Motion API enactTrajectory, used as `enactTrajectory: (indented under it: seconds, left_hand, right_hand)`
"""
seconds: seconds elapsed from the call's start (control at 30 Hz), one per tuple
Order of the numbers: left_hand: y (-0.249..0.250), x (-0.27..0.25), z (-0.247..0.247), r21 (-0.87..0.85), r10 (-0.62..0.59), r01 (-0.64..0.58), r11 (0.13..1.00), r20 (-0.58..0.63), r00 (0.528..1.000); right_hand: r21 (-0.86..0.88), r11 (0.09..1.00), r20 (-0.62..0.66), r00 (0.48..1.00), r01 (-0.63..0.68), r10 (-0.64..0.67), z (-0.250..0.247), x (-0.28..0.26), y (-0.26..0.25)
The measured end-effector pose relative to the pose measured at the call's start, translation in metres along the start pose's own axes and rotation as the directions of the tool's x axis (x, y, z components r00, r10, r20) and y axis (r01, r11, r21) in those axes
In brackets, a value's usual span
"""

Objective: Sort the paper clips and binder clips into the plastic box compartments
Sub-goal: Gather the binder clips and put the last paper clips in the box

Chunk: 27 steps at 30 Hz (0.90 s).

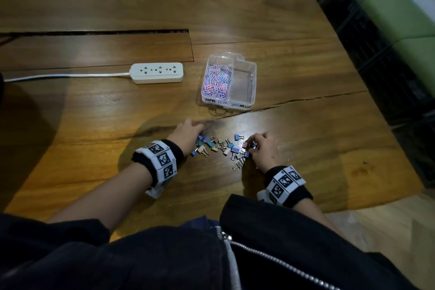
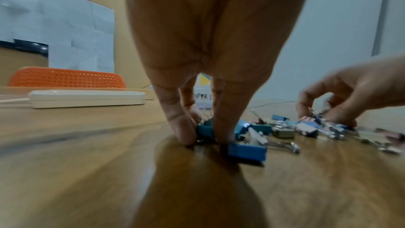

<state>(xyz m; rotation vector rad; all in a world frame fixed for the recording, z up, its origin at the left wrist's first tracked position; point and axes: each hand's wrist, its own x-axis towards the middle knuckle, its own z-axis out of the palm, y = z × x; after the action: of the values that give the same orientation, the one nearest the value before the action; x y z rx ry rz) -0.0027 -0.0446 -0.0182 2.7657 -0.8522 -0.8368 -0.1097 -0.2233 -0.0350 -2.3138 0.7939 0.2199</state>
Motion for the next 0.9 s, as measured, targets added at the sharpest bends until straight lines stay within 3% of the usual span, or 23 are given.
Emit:
enactTrajectory:
  seconds: [0.1, 0.23, 0.43, 0.67, 0.8, 0.9]
  left_hand:
    - [0.007, -0.005, 0.007, 0.022, 0.046, -0.047, 0.999, 0.049, 0.998]
    - [0.012, -0.008, 0.012, 0.011, 0.1, -0.1, 0.995, 0.009, 0.995]
    - [0.016, -0.01, 0.012, -0.159, 0.049, -0.05, 0.986, -0.006, 0.999]
    - [0.023, -0.011, 0.019, -0.041, 0.072, -0.073, 0.997, -0.016, 0.997]
    - [0.022, -0.01, 0.016, -0.064, 0.068, -0.066, 0.996, 0.03, 0.997]
    - [0.02, -0.008, 0.013, -0.073, 0.059, -0.055, 0.996, 0.056, 0.997]
  right_hand:
    - [-0.023, 1.0, 0.054, 0.998, 0.015, -0.014, -0.004, -0.001, 0.003]
    - [0.016, 0.998, 0.087, 0.995, 0.057, -0.058, -0.01, -0.001, 0.006]
    - [0.086, 0.996, 0.111, 0.994, -0.014, 0.004, -0.012, -0.001, 0.01]
    - [-0.026, 0.999, 0.041, 0.999, 0.036, -0.035, -0.01, 0.004, 0.011]
    - [0.2, 0.978, 0.083, 0.995, -0.062, 0.046, -0.021, 0.017, 0.006]
    - [0.339, 0.941, 0.075, 0.997, -0.018, -0.008, -0.042, 0.033, -0.012]
